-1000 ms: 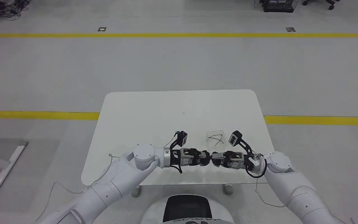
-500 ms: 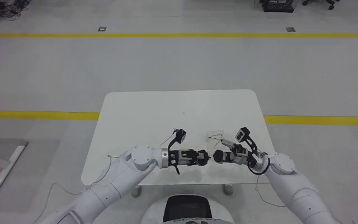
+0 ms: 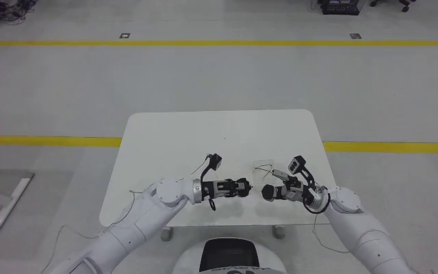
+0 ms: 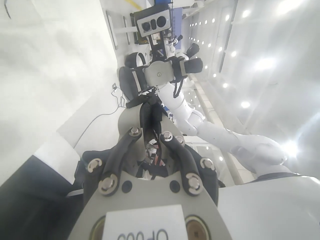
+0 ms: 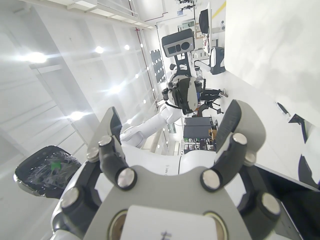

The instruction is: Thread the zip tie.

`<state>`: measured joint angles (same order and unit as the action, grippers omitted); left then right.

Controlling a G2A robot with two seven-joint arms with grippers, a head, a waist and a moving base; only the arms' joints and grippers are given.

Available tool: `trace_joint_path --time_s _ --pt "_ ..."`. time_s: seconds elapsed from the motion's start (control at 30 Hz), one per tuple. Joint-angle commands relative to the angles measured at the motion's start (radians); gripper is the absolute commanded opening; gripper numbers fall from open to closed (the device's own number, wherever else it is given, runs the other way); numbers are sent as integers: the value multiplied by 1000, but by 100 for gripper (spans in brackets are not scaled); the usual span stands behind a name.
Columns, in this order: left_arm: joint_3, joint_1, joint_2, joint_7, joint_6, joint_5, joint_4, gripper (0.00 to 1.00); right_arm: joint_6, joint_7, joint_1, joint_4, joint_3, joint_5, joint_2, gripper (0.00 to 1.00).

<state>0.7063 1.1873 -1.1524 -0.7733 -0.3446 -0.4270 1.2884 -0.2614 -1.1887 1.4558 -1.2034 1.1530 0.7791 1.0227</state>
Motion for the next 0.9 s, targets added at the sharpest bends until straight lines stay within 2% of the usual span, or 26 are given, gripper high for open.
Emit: trace_joint_path --time_s 0.0,0.1,0.23,0.33,0.43,0.63,0.87 --pt "37 18 4 17 5 17 12 0 0 0 0 0 0 0 0 100" --pt "95 47 9 31 5 32 31 0 0 0 0 0 0 0 0 100" --pt "171 82 11 19 5 20 37 0 0 16 0 -4 0 -6 0 100" --pt "220 105 11 -7 5 14 38 0 -8 123 5 -42 19 -120 -7 100" --pt "249 124 7 -27 5 20 44 0 44 220 19 -117 53 -225 -19 100" --pt "257 132 4 -37 5 20 46 0 213 485 78 -338 93 -506 -37 100" --pt "257 132 4 -37 5 20 46 0 213 485 78 -338 93 -506 -37 100"
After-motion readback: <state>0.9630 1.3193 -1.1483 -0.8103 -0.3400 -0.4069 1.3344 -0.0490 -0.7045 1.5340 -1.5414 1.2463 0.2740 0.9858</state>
